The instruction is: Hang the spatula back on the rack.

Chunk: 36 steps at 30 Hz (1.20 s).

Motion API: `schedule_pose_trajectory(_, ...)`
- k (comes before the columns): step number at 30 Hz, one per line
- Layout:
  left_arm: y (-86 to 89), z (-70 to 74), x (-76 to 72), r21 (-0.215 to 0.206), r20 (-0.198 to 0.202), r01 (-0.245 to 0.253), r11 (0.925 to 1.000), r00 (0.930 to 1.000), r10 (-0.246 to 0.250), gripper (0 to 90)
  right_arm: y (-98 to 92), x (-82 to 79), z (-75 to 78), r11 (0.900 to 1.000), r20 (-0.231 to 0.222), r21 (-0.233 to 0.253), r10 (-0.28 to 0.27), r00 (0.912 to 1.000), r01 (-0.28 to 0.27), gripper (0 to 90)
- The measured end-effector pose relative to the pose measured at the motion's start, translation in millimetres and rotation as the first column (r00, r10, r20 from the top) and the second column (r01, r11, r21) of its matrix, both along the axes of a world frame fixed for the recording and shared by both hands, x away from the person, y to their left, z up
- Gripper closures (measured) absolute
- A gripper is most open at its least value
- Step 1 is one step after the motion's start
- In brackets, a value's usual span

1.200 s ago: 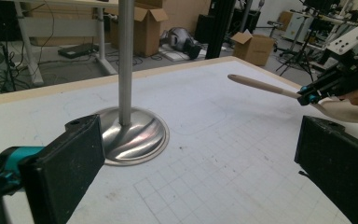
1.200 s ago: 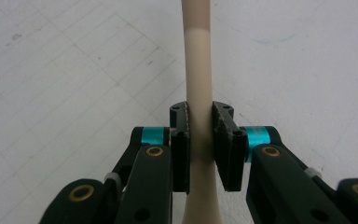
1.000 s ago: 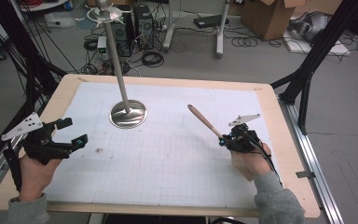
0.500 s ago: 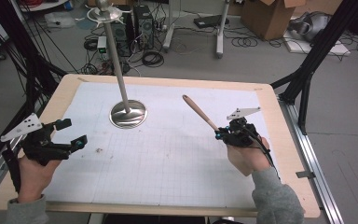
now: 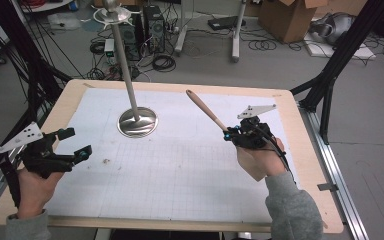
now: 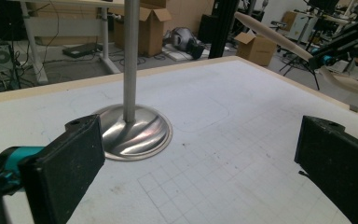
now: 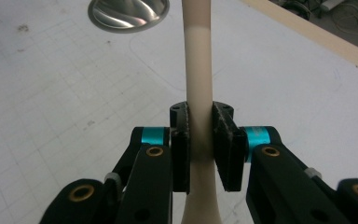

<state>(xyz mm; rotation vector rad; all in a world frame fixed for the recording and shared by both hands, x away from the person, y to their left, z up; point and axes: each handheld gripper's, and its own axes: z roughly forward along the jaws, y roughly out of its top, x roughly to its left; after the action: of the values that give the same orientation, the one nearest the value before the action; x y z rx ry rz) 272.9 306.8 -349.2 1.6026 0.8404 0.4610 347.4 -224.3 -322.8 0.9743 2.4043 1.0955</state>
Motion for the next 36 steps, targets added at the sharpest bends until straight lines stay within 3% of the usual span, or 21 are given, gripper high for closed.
schedule_pose_trajectory(36,8.9,-3.5,-6.3,-0.001,-0.016,-0.017,0.9999,0.9997,0.017,2.0,34.0,7.1,40.4,0.994,0.045,0.078,0.07,0.9965,-0.074,78.5)
